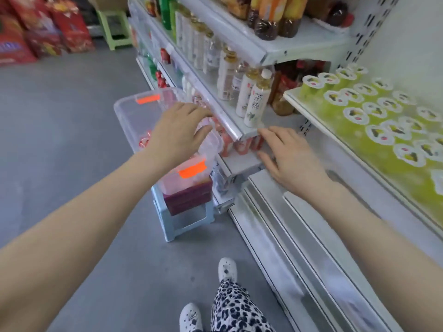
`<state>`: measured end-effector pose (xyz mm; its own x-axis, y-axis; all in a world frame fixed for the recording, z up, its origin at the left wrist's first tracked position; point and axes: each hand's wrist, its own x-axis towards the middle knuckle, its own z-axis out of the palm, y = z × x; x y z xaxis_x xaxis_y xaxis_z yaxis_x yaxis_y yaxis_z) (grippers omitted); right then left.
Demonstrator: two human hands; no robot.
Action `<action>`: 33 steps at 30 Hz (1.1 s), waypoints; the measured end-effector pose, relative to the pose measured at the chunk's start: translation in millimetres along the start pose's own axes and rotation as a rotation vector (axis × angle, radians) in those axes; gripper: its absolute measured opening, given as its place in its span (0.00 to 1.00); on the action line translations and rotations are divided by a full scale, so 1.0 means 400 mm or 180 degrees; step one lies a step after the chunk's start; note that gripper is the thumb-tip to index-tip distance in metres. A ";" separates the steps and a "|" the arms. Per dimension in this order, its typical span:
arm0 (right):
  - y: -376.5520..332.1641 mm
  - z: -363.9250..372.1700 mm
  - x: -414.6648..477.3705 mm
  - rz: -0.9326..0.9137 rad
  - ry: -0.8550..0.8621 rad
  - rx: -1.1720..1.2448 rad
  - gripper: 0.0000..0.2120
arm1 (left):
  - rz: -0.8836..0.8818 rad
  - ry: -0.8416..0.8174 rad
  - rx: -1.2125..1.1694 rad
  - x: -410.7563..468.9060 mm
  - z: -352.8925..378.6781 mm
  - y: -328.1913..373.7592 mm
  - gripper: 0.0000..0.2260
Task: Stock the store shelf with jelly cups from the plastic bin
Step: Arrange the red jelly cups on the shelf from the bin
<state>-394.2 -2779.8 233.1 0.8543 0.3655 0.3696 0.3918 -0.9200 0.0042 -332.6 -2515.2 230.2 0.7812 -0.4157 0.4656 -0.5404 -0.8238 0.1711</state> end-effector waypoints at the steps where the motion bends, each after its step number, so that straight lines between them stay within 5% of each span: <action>1: -0.013 0.039 0.032 -0.0093 -0.0045 0.0093 0.22 | -0.0201 -0.0068 0.0024 -0.021 0.016 -0.046 0.15; 12: -0.053 0.481 0.414 -0.0626 -0.1487 0.0847 0.23 | -0.1739 -0.0540 0.0045 -0.127 0.219 -0.368 0.17; 23: -0.165 0.878 0.613 -0.0202 -0.3862 0.0252 0.16 | -0.1850 -0.0826 0.0335 -0.127 0.373 -0.449 0.16; 33: -0.185 0.947 0.615 0.0303 -0.3896 0.0516 0.23 | -0.1780 -0.0692 0.0456 -0.127 0.379 -0.455 0.13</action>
<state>-83.6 -2568.1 -28.2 0.6045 0.2700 -0.7495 0.2740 -0.9539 -0.1226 -226.7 -2402.5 43.8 0.9882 0.0374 0.1487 0.0049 -0.9770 0.2130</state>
